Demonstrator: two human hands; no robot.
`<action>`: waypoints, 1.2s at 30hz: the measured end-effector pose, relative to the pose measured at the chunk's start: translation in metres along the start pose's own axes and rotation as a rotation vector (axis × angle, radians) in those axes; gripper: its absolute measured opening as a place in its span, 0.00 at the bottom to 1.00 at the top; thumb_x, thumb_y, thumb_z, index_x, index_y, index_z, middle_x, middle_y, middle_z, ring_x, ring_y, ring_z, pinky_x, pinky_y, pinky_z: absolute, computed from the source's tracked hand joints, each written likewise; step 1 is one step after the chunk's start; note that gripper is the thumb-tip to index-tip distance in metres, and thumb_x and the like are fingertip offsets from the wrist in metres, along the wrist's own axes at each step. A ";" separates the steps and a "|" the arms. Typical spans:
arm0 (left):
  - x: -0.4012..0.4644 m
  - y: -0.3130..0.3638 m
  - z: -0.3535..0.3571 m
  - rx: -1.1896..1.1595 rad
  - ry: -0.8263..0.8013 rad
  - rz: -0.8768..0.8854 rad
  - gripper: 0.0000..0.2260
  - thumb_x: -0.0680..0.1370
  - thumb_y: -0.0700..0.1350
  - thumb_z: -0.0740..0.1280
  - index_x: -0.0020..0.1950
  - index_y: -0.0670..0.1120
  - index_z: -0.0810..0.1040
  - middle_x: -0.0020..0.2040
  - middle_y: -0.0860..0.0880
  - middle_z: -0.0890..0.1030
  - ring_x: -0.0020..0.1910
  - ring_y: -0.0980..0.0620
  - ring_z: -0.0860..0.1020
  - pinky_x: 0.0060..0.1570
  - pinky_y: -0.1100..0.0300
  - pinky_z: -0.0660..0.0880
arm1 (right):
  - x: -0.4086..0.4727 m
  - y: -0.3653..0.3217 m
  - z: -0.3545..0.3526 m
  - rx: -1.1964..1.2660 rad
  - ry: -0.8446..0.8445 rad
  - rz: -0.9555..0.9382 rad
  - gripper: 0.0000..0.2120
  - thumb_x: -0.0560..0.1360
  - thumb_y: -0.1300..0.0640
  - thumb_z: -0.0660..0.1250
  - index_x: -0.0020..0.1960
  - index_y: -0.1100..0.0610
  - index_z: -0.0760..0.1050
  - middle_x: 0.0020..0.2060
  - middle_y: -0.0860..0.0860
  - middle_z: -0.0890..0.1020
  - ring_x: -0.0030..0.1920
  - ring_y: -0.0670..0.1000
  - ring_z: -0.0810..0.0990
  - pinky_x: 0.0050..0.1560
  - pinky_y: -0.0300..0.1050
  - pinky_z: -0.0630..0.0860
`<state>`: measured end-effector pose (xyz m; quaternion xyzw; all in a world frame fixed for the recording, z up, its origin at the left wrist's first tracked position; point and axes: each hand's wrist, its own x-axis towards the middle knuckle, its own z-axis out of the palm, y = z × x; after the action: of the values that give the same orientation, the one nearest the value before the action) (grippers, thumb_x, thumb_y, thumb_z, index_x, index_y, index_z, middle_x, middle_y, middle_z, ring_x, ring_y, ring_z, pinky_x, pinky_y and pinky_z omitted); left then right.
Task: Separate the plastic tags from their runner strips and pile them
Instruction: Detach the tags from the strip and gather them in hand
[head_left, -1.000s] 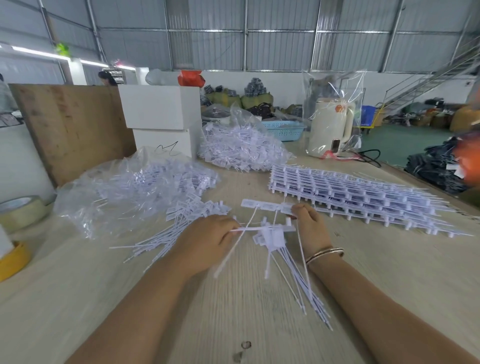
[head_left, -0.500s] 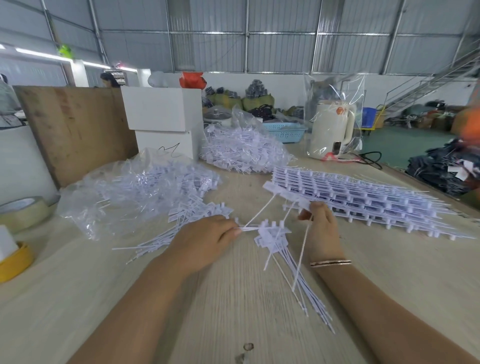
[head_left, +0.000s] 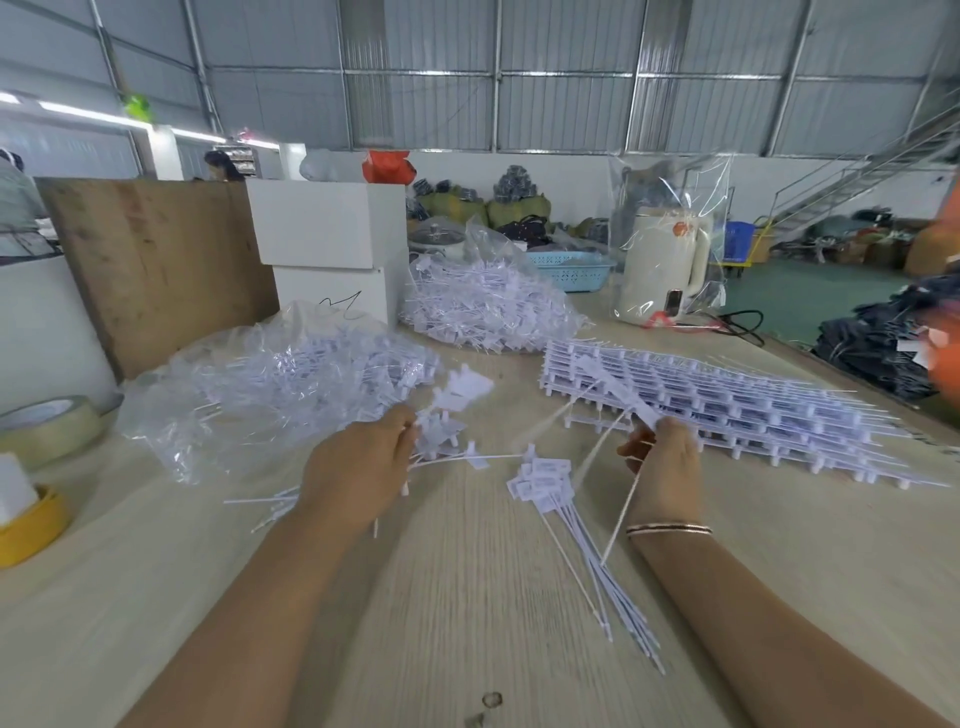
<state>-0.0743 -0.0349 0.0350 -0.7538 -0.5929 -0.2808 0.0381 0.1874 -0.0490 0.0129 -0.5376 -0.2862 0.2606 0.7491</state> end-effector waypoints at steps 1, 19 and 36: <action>0.000 0.000 0.001 0.023 0.064 -0.053 0.08 0.81 0.51 0.55 0.51 0.51 0.71 0.36 0.50 0.81 0.34 0.48 0.74 0.35 0.57 0.71 | -0.002 0.001 0.002 -0.020 -0.042 -0.014 0.13 0.79 0.57 0.51 0.43 0.59 0.71 0.32 0.52 0.75 0.31 0.49 0.74 0.36 0.42 0.69; -0.012 0.044 0.005 0.047 0.226 0.401 0.09 0.72 0.40 0.66 0.51 0.46 0.79 0.47 0.49 0.79 0.46 0.45 0.77 0.43 0.51 0.72 | -0.032 -0.003 0.015 -0.282 -0.646 -0.291 0.13 0.79 0.66 0.56 0.36 0.59 0.68 0.31 0.54 0.71 0.30 0.41 0.72 0.33 0.30 0.67; -0.001 -0.001 0.034 0.351 -0.259 -0.075 0.22 0.80 0.49 0.54 0.74 0.58 0.59 0.76 0.51 0.54 0.75 0.50 0.52 0.69 0.50 0.55 | -0.024 0.002 0.014 -0.340 -0.556 -0.261 0.18 0.79 0.63 0.57 0.31 0.53 0.66 0.28 0.48 0.70 0.31 0.44 0.73 0.33 0.35 0.67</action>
<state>-0.0619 -0.0218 0.0056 -0.7428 -0.6602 -0.0753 0.0818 0.1603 -0.0558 0.0116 -0.5220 -0.5848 0.2480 0.5693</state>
